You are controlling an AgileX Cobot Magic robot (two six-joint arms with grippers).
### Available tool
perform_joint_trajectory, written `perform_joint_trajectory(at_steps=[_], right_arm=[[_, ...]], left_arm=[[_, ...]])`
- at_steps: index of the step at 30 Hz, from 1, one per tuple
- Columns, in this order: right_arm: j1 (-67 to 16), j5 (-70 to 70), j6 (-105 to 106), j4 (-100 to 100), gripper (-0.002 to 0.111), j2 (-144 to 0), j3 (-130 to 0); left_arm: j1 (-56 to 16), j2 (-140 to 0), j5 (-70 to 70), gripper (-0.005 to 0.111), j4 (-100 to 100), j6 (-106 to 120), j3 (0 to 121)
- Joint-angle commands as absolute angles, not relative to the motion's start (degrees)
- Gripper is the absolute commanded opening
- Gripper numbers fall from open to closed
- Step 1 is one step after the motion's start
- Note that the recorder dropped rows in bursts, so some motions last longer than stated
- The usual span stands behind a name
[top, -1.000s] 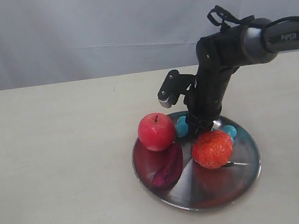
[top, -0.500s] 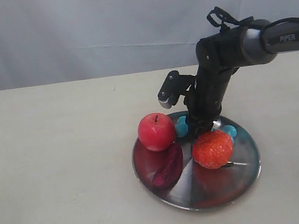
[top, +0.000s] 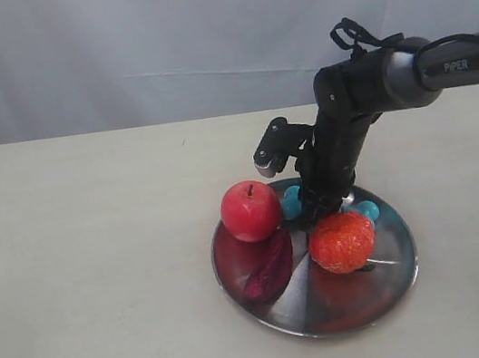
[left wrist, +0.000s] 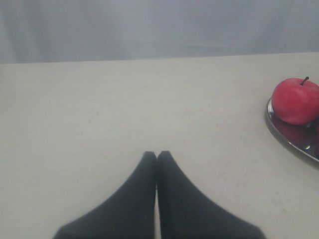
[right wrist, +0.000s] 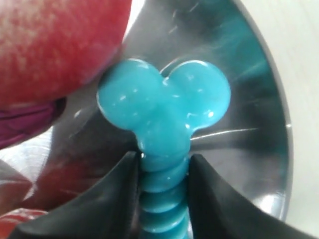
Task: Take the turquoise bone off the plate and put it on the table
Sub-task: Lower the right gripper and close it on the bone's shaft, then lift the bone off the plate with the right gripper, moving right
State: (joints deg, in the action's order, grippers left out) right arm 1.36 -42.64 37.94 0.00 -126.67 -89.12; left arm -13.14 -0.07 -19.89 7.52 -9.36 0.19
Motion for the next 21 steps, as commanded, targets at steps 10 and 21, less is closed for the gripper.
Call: perform_joint_trajectory(at_steps=[10, 21], right_arm=[[1.2, -43.3, 37.8, 0.5, 0.0, -124.0, -89.2], [1.2, -44.3, 37.5, 0.5, 0.0, -116.0, -89.2]], left_arm=[[-13.3, 0.0, -19.8, 0.0, 7.5, -9.4, 0.0], [-13.3, 0.0, -19.8, 0.0, 7.5, -9.4, 0.0]])
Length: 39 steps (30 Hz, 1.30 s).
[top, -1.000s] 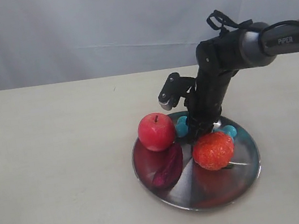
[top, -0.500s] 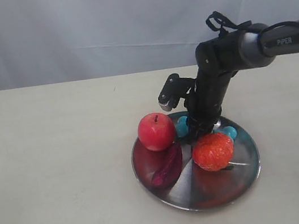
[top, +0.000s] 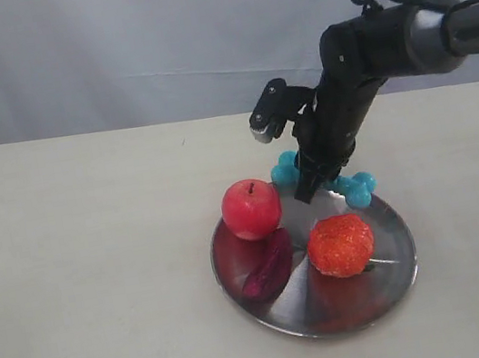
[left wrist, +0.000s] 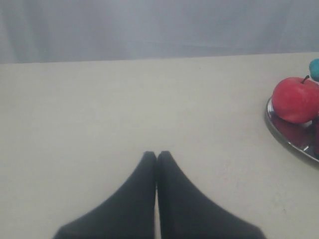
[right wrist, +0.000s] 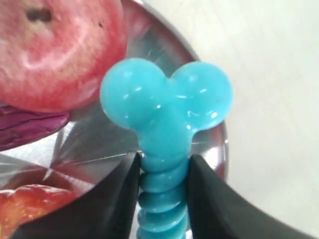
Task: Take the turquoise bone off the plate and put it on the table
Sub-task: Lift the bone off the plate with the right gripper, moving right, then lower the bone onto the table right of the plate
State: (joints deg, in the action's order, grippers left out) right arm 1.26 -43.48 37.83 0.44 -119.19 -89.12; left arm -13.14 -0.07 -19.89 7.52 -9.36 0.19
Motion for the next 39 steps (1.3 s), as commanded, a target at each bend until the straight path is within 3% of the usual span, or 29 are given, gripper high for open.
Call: perform_joint_trajectory(at_steps=[1, 9, 14, 27, 39], right_arm=[[1.2, -44.4, 37.3, 0.5, 0.0, -115.2, -89.2], [1.2, -49.0, 31.6, 0.7, 0.0, -109.3, -89.2], [1.7, -53.5, 17.6, 7.1, 0.0, -106.0, -89.2], [18.1, -66.3, 3.9, 2.1, -0.001, -99.3, -87.5], [18.5, -47.4, -6.5, 5.1, -0.001, -97.9, -65.4]], left_arm=[[-13.3, 0.0, -19.8, 0.0, 7.5, -9.4, 0.0], [-13.3, 0.0, -19.8, 0.0, 7.5, -9.4, 0.0], [-13.3, 0.0, -19.8, 0.0, 7.5, -9.4, 0.0], [-13.3, 0.0, -19.8, 0.0, 7.5, -9.4, 0.0], [-13.3, 0.0, -19.8, 0.0, 7.5, -9.4, 0.0]])
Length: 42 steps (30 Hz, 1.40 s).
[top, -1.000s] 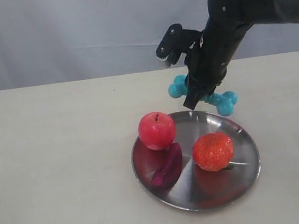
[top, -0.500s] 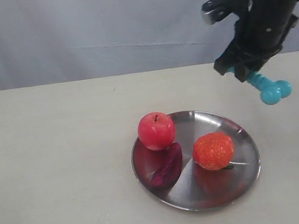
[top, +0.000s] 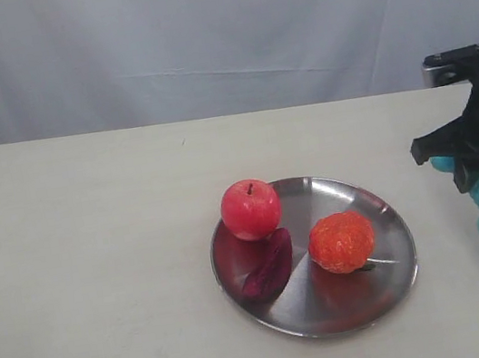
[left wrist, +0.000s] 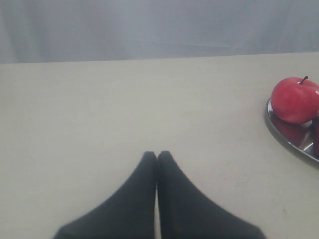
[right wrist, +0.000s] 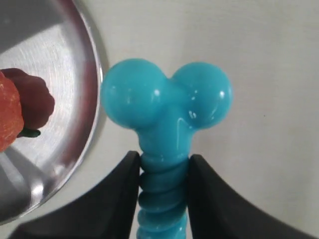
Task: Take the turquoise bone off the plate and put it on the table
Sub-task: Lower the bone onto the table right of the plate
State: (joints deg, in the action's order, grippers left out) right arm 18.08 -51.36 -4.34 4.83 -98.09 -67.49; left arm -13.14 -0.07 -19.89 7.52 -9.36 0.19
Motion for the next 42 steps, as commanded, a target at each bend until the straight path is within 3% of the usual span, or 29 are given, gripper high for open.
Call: perform_joint_trajectory(at_steps=[1, 42], right_arm=[[18.5, -47.1, -6.8, 5.1, -0.001, -98.2, -65.2], [18.5, -38.5, -8.7, 5.9, -0.001, -112.4, -64.9]], left_arm=[[-13.3, 0.0, -19.8, 0.0, 7.5, -9.4, 0.0], [-13.3, 0.0, -19.8, 0.0, 7.5, -9.4, 0.0]])
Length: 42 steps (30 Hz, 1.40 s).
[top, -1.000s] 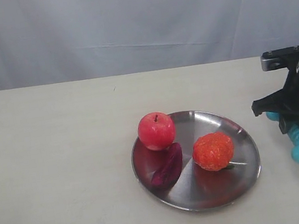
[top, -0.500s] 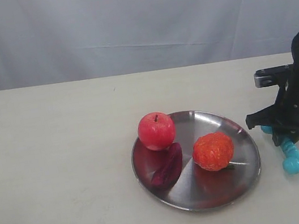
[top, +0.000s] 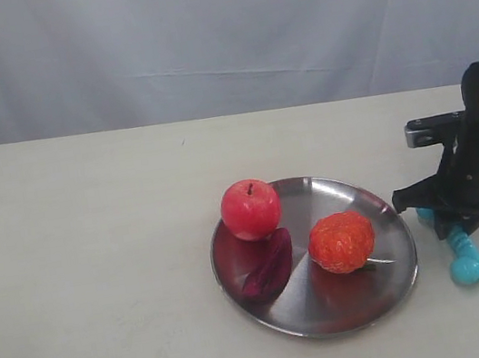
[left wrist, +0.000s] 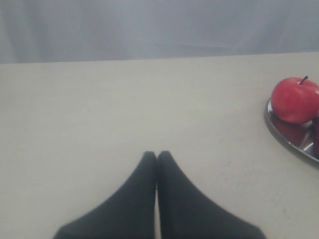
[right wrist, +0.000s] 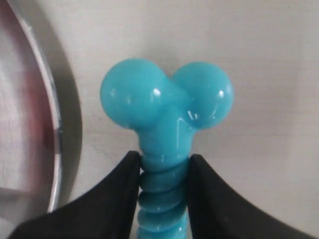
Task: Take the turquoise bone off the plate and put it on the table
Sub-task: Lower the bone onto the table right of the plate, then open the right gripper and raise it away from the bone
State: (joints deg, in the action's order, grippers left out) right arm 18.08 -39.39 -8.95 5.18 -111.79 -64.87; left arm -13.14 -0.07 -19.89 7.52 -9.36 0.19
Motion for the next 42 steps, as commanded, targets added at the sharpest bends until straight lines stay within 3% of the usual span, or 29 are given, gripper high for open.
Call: perform_joint_trajectory(at_steps=[1, 24, 26, 32, 34, 42], right_arm=[[18.5, -38.2, -8.7, 5.9, -0.001, -112.4, -64.9], [18.5, -37.4, -9.0, 5.9, 0.001, -112.4, -64.9], [18.5, -37.4, -9.0, 5.9, 0.011, -112.4, -64.9], [18.5, -37.4, -9.8, 5.9, 0.059, -112.3, -64.9], [18.5, -37.4, -9.8, 5.9, 0.068, -112.2, -64.9], [18.5, -42.3, -9.8, 5.9, 0.072, -112.1, -67.8]], left_arm=[[-13.3, 0.0, -19.8, 0.0, 7.5, -9.4, 0.0], [-13.3, 0.0, -19.8, 0.0, 7.5, -9.4, 0.0], [-13.3, 0.0, -19.8, 0.0, 7.5, -9.4, 0.0], [-13.3, 0.0, -19.8, 0.0, 7.5, -9.4, 0.0], [-13.3, 0.0, -19.8, 0.0, 7.5, -9.4, 0.0], [-13.3, 0.0, -19.8, 0.0, 7.5, -9.4, 0.0]])
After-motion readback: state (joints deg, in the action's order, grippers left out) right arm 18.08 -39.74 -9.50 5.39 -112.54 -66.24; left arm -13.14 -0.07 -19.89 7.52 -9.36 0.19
